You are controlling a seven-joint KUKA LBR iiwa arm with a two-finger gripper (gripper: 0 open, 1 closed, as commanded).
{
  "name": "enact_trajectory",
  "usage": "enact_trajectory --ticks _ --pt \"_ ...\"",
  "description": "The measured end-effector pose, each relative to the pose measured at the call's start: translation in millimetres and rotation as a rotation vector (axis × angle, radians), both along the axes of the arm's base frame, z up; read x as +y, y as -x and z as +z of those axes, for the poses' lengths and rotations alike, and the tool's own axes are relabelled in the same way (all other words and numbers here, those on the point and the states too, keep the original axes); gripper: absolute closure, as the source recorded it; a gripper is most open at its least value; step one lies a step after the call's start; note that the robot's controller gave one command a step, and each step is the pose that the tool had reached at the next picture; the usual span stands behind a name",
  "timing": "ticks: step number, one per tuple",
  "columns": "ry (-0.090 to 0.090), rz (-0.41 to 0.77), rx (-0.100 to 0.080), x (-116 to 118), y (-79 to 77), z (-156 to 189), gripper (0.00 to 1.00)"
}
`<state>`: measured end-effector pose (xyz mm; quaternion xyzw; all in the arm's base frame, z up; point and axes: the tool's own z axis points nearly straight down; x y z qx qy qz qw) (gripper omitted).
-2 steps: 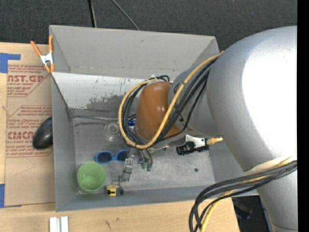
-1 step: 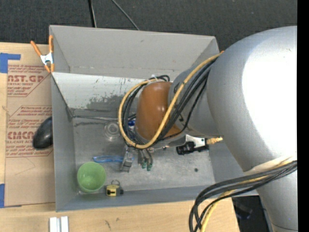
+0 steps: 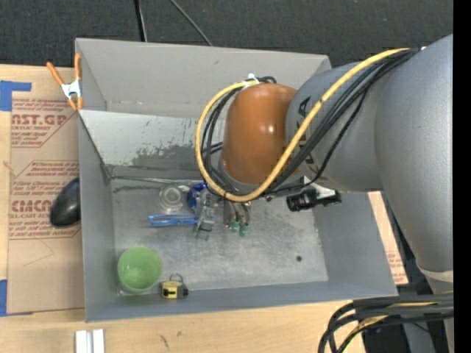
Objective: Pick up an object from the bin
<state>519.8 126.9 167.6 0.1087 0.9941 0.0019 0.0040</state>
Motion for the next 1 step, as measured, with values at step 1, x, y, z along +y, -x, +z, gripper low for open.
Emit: enact_trajectory --ticks 1 --pt "0.001 0.001 0.005 1.2 -0.5 15.2 1.00"
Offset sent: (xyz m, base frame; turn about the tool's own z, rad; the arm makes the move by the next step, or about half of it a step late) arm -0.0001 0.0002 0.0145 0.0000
